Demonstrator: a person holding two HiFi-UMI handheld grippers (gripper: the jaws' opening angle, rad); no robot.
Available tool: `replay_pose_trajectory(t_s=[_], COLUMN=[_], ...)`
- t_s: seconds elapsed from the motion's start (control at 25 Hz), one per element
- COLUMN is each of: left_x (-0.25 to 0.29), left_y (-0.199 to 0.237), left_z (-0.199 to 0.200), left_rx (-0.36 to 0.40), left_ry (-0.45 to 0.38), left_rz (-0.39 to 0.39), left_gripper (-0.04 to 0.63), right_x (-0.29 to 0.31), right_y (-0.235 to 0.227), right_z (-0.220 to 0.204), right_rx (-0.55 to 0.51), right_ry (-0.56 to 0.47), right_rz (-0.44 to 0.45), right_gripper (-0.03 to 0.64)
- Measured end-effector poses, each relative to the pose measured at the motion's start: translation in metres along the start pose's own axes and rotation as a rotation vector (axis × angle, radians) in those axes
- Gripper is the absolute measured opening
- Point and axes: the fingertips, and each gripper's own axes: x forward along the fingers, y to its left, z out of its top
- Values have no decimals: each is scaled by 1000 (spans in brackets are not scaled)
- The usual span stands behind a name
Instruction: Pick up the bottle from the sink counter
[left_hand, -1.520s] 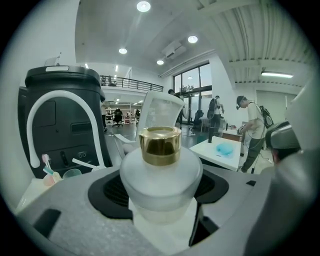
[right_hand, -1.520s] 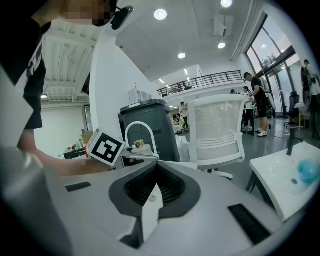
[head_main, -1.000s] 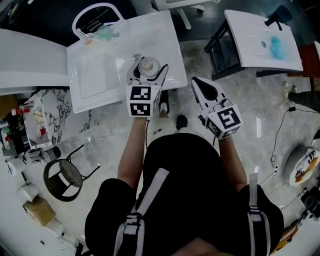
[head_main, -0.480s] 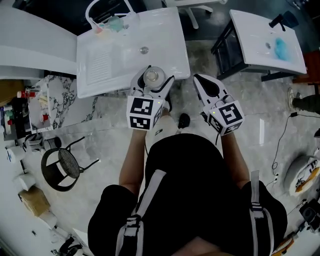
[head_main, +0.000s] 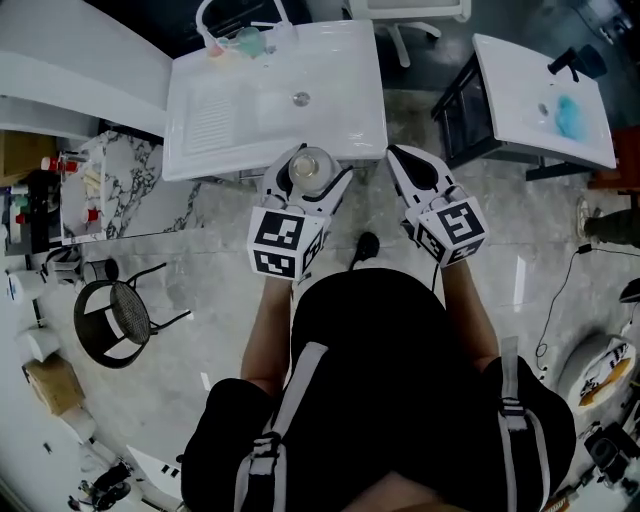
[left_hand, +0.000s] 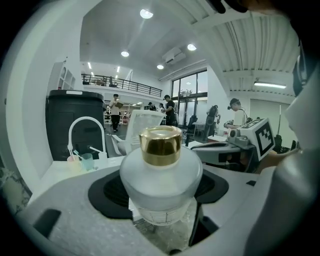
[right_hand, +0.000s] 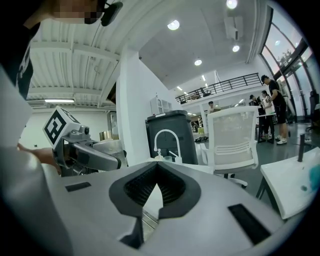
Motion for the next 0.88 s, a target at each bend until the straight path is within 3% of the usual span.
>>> replay_pose_trajectory(t_s=[0.36,0.88], left_x=[-32,-58], left_y=[14,23], left_z=[-3,-19], left_rx=[15,13], left_ry=[-4,11], left_rz=[38,27], left_gripper=[351,351], right_x=[21,26], right_y=[22,62], right_z=[17,25], right_rx=[-19,-58], right_ry=[-35,-48], right_rz=[32,41], right_gripper=[4,3])
